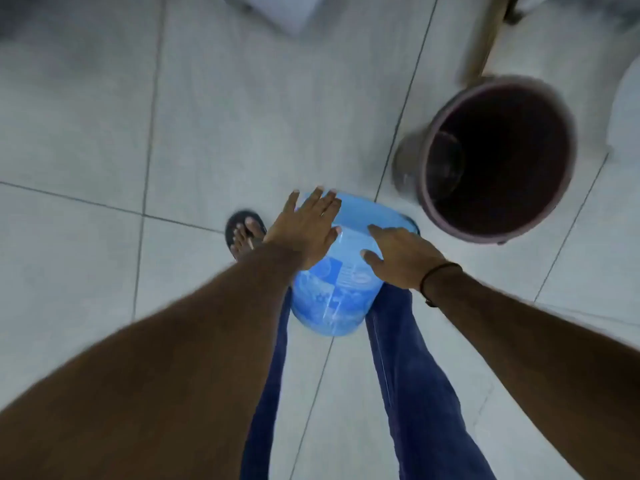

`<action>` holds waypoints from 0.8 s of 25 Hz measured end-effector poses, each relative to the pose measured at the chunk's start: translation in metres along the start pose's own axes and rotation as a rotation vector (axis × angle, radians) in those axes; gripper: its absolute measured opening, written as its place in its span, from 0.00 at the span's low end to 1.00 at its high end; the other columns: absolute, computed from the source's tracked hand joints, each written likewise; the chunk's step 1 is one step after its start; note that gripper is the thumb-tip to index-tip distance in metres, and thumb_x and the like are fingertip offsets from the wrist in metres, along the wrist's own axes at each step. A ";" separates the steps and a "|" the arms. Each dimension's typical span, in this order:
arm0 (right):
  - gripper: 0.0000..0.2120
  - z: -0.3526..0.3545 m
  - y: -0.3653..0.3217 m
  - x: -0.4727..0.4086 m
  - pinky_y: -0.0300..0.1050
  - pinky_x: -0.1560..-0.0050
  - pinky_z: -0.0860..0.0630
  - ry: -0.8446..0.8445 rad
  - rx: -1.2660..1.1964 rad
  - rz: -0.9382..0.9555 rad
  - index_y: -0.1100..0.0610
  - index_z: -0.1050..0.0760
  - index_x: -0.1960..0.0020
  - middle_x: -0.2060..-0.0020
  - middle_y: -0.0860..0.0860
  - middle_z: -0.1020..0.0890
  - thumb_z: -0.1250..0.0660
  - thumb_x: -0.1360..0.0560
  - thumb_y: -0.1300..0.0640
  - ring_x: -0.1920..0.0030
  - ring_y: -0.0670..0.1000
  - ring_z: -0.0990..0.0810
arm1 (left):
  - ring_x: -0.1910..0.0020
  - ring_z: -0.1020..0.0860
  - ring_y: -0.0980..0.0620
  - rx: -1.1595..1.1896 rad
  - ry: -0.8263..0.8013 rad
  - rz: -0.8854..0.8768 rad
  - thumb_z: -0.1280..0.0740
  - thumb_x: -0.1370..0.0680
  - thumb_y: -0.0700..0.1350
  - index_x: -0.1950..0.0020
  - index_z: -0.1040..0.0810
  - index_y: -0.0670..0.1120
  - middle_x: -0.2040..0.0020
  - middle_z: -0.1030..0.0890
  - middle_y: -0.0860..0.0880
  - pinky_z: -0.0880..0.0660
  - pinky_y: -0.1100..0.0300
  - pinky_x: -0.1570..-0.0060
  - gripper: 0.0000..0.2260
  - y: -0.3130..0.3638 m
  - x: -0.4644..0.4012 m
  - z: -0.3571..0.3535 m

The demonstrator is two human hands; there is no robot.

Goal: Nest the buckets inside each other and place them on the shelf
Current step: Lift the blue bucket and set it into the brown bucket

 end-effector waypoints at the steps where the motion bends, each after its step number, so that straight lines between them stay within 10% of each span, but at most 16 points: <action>1: 0.24 -0.006 0.002 -0.008 0.60 0.37 0.27 0.024 -0.008 0.008 0.58 0.34 0.28 0.34 0.58 0.24 0.41 0.20 0.47 0.34 0.61 0.27 | 0.21 0.44 0.46 -0.045 -0.042 -0.029 0.48 0.16 0.50 0.22 0.43 0.43 0.20 0.41 0.44 0.48 0.42 0.24 0.24 0.000 -0.004 -0.010; 10: 0.13 0.051 -0.047 0.031 0.52 0.48 0.23 0.035 0.056 0.142 0.50 0.22 0.40 0.47 0.57 0.18 0.38 0.21 0.49 0.45 0.61 0.20 | 0.41 0.23 0.44 -0.170 -0.084 -0.048 0.41 0.21 0.39 0.40 0.27 0.47 0.44 0.21 0.47 0.41 0.48 0.27 0.11 -0.011 0.064 0.059; 20: 0.09 0.037 -0.066 -0.003 0.46 0.67 0.35 -0.005 0.695 0.321 0.53 0.22 0.54 0.60 0.50 0.18 0.36 0.27 0.66 0.59 0.54 0.18 | 0.70 0.21 0.49 -0.148 -0.080 0.125 0.29 0.41 0.32 0.64 0.20 0.47 0.69 0.22 0.50 0.23 0.57 0.66 0.12 0.009 0.067 0.022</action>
Point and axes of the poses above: each hand's wrist, its own x-axis away from the middle knuckle, its own z-axis out of the back of the hand, y = z × x, the point moved 2 cm from there along -x, towards the middle knuckle
